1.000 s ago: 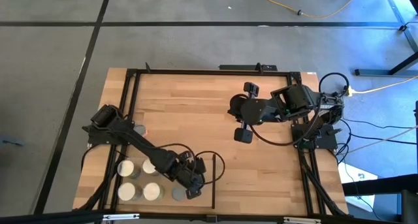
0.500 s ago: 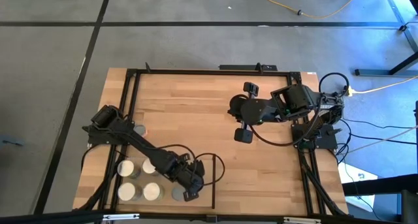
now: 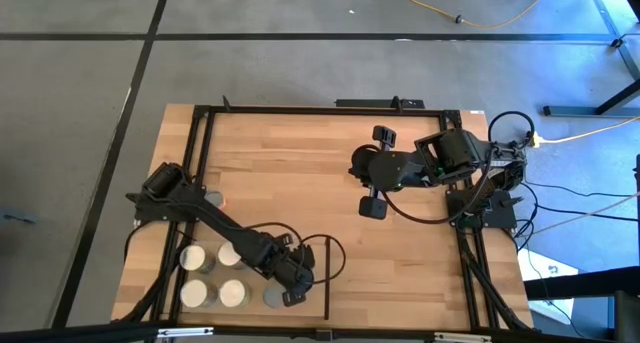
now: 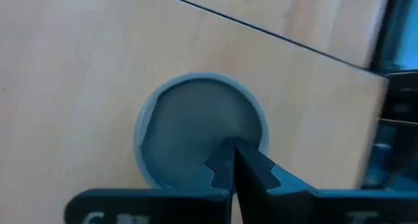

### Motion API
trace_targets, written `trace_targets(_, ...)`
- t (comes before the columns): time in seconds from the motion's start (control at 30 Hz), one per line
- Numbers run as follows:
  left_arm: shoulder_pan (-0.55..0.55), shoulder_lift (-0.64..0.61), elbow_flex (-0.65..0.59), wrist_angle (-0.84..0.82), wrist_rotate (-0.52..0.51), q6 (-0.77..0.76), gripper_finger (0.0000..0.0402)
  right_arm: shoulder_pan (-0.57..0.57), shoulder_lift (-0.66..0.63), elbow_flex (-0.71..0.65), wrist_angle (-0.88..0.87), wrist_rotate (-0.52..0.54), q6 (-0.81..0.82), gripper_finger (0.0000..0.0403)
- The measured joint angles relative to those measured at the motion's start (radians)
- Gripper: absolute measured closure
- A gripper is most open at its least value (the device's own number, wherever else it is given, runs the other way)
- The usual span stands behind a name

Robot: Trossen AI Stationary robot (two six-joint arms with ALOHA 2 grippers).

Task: Pick and place cans onto a shelf
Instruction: Put the canned tuna on the shelf

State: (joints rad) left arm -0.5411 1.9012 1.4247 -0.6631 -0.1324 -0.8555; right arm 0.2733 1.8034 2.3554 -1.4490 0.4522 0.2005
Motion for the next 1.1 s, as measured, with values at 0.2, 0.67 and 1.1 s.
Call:
trace_targets(0.2, -0.007, 0.021, 0.002, 0.058, 0.040, -0.001, 0.0402, 0.000, 0.000, 0.000, 0.001, 0.000, 0.000, 0.0398)
trace_targets(0.67, -0.030, 0.022, -0.001, 0.147, 0.126, -0.005, 0.0402, 0.000, 0.000, 0.000, 0.000, 0.000, -0.025, 0.0398)
trace_targets(1.1, -0.051, -0.002, 0.003, 0.182, 0.073, 0.002, 0.0402, 0.000, 0.000, 0.000, 0.000, 0.000, -0.026, 0.0398)
